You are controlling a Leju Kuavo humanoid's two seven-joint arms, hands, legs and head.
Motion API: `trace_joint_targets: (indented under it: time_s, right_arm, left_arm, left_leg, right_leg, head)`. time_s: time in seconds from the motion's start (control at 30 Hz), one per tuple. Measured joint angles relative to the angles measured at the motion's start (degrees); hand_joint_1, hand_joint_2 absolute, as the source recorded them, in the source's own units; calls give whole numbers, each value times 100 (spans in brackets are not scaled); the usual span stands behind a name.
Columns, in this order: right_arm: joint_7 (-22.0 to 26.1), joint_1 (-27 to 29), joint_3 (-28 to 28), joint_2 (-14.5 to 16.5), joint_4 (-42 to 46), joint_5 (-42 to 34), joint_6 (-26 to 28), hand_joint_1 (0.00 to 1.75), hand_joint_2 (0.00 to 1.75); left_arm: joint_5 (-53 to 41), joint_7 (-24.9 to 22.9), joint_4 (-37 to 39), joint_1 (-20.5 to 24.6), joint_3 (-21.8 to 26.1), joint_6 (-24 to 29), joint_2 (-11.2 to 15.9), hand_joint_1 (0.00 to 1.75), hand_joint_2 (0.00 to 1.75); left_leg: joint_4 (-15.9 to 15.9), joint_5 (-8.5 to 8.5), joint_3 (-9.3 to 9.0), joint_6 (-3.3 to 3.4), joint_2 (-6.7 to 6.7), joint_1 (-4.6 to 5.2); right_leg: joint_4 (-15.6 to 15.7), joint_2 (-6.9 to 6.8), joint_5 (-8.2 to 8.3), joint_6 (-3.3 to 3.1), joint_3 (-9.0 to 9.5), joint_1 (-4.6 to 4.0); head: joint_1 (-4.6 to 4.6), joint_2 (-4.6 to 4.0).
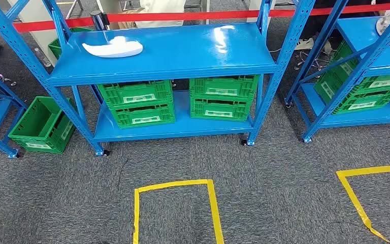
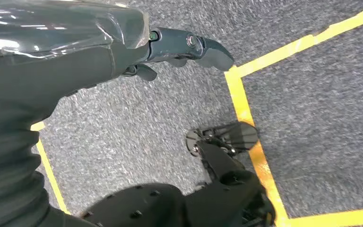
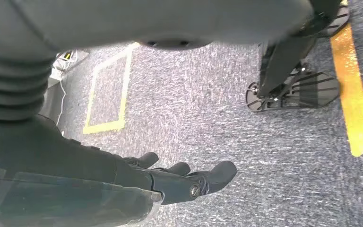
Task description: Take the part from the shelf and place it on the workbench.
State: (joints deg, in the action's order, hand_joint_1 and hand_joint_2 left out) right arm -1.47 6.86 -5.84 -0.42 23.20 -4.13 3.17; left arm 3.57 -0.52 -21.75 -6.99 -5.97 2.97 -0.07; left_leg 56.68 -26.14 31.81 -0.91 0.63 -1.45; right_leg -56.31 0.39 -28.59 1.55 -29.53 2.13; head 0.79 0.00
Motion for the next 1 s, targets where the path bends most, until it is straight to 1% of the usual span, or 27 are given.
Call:
trace_joint_targets:
  time_s: [0.03,0.07,0.13,0.6,0.7,0.8,0.9,0.93,1.0]
  right_arm:
    - [-20,-17,-52,-4,-3,-42,33,0,0]
    - [-37,-34,-105,-9,-8,-83,67,0,0]
    - [-114,-107,-323,-27,-26,-247,200,0,0]
    - [-663,-657,-1925,-193,-193,-1361,1136,0,0]
    - [-755,-740,-2200,-227,-222,-1581,1338,0,0]
    - [-795,-812,-2486,-267,-260,-1773,1548,0,0]
    - [-772,-863,-2708,-297,-291,-1858,1717,0,0]
    - [-755,-875,-2765,-308,-301,-1868,1760,0,0]
    - [-718,-894,-2858,-323,-317,-1872,1818,0,0]
  left_arm:
    - [41,-4,0,13,-46,30,1,0,116]
    - [84,-8,1,26,-92,61,4,0,87]
    - [262,-23,3,82,-280,185,15,0,0]
    - [1621,-30,98,542,-1603,1034,154,0,0]
    - [1950,80,100,638,-1776,1195,180,0,0]
    - [2282,321,-78,747,-1891,1315,237,0,0]
    - [2484,562,-534,808,-1910,1334,306,0,131]
    - [2517,629,-717,821,-1910,1315,325,0,131]
    - [2562,743,-1073,843,-1909,1242,353,0,44]
  left_leg:
    - [0,0,0,0,0,0]
    - [0,0,0,0,0,0]
    - [0,0,0,0,0,0]
    - [1,2,-1,1,0,0]
    - [3,3,-2,2,1,0]
    - [3,4,-2,3,1,0]
    - [3,6,-2,5,0,0]
    - [3,6,-2,5,0,1]
    - [4,6,-2,5,1,1]
  right_leg:
    - [0,0,0,0,0,0]
    - [0,0,0,0,0,0]
    - [0,0,0,0,2,0]
    - [-1,0,1,1,9,0]
    - [-1,0,2,1,8,0]
    - [-1,0,3,3,8,0]
    - [-1,0,4,4,11,0]
    - [-1,0,4,4,11,0]
    - [-1,0,4,4,12,1]
  head:
    - [0,0]
    - [0,0]
    - [0,0]
    - [0,0]
    - [0,0]
    - [0,0]
    - [0,0]
    - [0,0]
    - [0,0]
